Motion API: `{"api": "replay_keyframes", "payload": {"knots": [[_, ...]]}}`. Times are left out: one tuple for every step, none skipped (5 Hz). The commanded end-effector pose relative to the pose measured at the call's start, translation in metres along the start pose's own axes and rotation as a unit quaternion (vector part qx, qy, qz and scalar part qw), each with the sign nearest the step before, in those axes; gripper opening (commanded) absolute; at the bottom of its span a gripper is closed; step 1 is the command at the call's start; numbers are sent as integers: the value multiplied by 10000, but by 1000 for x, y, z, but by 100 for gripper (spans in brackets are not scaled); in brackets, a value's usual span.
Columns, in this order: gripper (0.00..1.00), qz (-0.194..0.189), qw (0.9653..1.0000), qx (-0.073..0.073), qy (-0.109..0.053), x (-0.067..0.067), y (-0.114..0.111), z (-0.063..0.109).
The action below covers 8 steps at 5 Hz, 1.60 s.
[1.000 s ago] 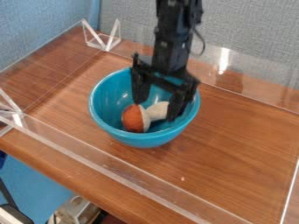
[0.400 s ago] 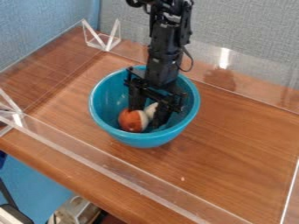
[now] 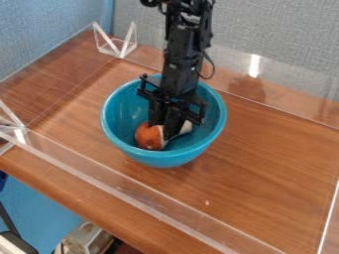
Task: Remove the mushroom from inside the blue bowl and put it on the table
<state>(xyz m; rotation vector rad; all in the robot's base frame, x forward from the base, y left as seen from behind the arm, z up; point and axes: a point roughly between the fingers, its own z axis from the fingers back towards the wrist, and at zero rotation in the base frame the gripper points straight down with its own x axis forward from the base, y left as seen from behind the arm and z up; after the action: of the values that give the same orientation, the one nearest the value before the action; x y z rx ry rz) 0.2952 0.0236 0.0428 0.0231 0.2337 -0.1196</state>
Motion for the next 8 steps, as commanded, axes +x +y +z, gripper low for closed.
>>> {"api": "replay_keyframes", "payload": {"knots": [[0, -97, 9997, 49, -223, 1, -1, 16], [0, -142, 9996, 70, -242, 0, -2, 20], [0, -185, 9994, 90, -260, -1, -3, 24], [0, -226, 9993, 110, -279, -2, -5, 28], [0, -269, 9991, 133, -295, -3, -6, 32], [0, -315, 9989, 147, -313, -3, -7, 35], [0, -362, 9987, 158, -337, -3, -7, 37], [0, -415, 9983, 164, -364, -3, -8, 39]]}}
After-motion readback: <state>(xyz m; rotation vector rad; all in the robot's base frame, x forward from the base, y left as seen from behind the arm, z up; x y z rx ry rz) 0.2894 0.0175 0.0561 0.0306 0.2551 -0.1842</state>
